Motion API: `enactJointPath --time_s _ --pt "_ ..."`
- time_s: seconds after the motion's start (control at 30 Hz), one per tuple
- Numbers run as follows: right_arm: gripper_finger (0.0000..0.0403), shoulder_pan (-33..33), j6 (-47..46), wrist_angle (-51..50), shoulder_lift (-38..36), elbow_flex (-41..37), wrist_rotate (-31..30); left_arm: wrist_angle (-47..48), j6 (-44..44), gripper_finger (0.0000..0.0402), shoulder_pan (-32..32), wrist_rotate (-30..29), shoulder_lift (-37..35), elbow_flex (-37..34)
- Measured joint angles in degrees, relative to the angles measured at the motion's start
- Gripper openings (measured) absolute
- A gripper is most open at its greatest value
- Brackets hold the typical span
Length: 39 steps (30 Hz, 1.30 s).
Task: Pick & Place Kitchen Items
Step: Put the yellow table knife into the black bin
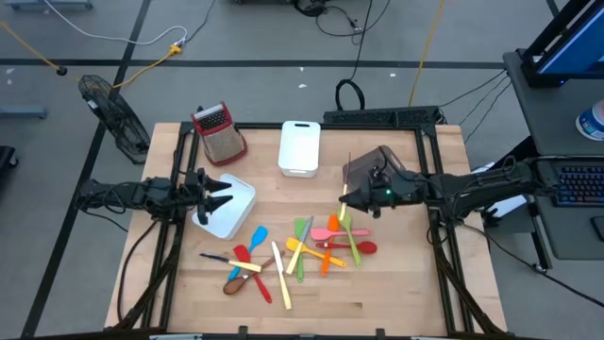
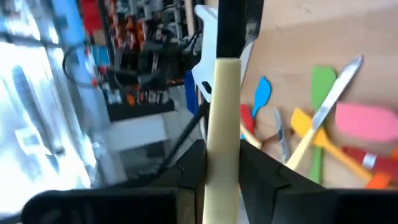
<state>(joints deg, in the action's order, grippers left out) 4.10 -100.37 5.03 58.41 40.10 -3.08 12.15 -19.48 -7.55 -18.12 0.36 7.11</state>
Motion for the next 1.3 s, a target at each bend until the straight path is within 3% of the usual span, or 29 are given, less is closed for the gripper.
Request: enactJointPath --time_s 0.27,0.4,0.63,0.97,1.3 --pt "0.0061 0.02 -19.56 -4.19 -0.01 0.0 0.39 0.02 0.28 0.0225 -0.01 -0.01 0.02 0.0" --pt "0.0062 -0.83 -25.95 -7.82 -0.02 0.0 3.93 0.02 0.27 0.0225 0.01 -0.01 0.01 0.0" --pt "0.0062 -7.24 -25.56 -11.1 -0.02 0.0 6.84 0.04 0.3 0.0225 -0.01 -0.01 0.02 0.0" --pt "0.0063 -20.08 -23.15 -15.74 -0.04 0.0 22.49 0.04 5.9 0.0225 0.0 -0.03 0.0 0.0" --pt "0.0068 -27.32 -19.98 -24.4 -0.04 0.0 30.56 0.04 6.38 0.0225 -0.01 -0.03 0.02 0.0"
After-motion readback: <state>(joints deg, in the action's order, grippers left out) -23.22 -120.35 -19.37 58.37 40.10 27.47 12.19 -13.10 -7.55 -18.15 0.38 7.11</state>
